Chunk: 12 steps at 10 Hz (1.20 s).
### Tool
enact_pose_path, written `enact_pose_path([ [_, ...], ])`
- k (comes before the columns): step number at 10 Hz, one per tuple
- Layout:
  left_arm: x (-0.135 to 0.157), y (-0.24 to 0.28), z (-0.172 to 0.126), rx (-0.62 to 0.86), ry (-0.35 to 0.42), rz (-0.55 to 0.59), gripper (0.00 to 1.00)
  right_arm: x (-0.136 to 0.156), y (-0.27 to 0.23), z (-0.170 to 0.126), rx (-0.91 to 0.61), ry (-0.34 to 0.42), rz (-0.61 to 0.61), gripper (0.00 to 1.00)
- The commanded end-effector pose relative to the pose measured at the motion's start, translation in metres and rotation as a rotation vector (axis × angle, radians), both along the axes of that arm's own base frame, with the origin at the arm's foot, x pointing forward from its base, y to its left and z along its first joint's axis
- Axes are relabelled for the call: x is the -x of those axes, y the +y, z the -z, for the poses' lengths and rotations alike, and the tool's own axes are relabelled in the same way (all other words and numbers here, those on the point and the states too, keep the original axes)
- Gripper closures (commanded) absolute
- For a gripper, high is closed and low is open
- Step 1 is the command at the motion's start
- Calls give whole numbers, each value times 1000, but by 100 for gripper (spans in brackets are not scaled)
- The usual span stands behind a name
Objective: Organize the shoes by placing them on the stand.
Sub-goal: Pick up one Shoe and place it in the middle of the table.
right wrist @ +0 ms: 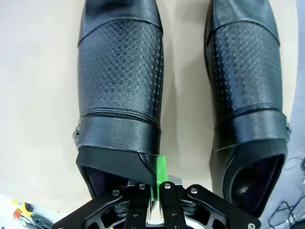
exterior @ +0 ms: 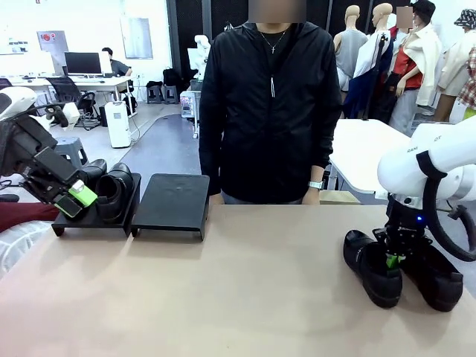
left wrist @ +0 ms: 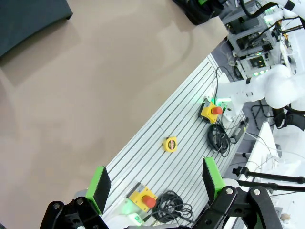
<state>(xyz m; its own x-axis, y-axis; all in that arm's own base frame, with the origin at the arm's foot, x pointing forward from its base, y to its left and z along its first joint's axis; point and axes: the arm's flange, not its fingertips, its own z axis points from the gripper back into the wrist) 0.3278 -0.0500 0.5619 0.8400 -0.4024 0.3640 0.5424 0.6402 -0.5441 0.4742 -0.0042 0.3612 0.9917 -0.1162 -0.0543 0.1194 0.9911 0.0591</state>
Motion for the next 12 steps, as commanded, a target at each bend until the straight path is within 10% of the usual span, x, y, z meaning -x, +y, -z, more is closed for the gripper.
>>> enact_pose_path([
  [1, 0, 1, -3, 9, 8, 6, 0, 30, 15, -34, 19, -31, 85, 100],
  [6, 0, 1, -3, 9, 8, 6, 0, 149, 0, -136, -151, -327, 55, 100],
  [7, 0, 1, -3, 9, 8, 6, 0, 106, 13, -122, -55, -197, 97, 100],
  [12, 0, 1, -3, 9, 8, 6, 0, 137, 107, -118, -262, -260, -74, 100],
])
